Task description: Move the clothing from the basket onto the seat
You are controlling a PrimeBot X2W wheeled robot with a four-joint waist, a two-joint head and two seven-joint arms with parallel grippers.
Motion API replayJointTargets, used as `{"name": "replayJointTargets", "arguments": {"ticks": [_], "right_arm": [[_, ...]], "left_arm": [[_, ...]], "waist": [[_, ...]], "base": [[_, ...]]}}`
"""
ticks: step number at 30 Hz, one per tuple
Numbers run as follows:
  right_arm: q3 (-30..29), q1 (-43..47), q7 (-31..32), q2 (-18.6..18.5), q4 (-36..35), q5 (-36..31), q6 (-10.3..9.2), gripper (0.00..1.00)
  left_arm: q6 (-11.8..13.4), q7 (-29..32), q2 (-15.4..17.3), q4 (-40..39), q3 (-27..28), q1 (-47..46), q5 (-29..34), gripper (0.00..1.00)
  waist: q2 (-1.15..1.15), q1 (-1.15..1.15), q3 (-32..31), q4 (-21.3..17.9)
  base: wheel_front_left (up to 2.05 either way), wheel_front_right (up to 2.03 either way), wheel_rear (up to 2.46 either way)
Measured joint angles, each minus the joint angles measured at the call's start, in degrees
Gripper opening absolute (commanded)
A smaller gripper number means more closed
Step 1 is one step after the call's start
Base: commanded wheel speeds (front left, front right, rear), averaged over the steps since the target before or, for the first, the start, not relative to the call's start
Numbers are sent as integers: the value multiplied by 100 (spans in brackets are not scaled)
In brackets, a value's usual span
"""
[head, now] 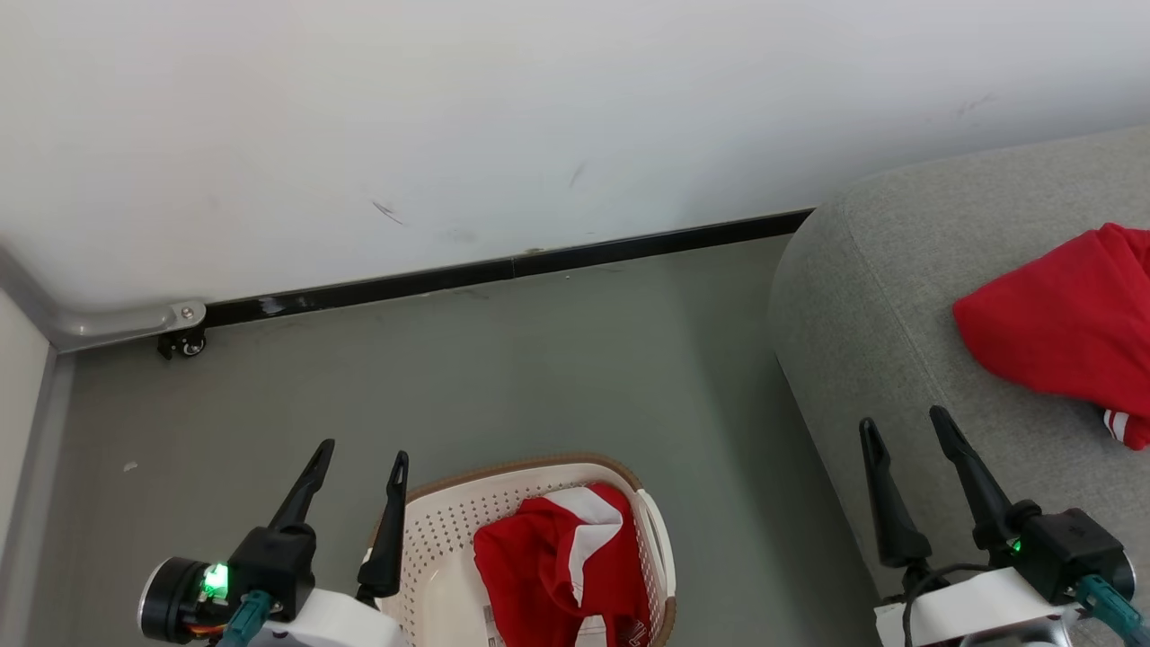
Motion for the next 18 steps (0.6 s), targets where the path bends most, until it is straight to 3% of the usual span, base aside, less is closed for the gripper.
{"name": "replayJointTargets", "arguments": {"ticks": [18], "right_arm": [[-249,1,0,19,-505,-52,0,100]], "left_arm": [[-469,330,-200,790,-631,-1017,296,100]], "waist": [[0,0,637,-176]], "base": [[0,0,0]]}}
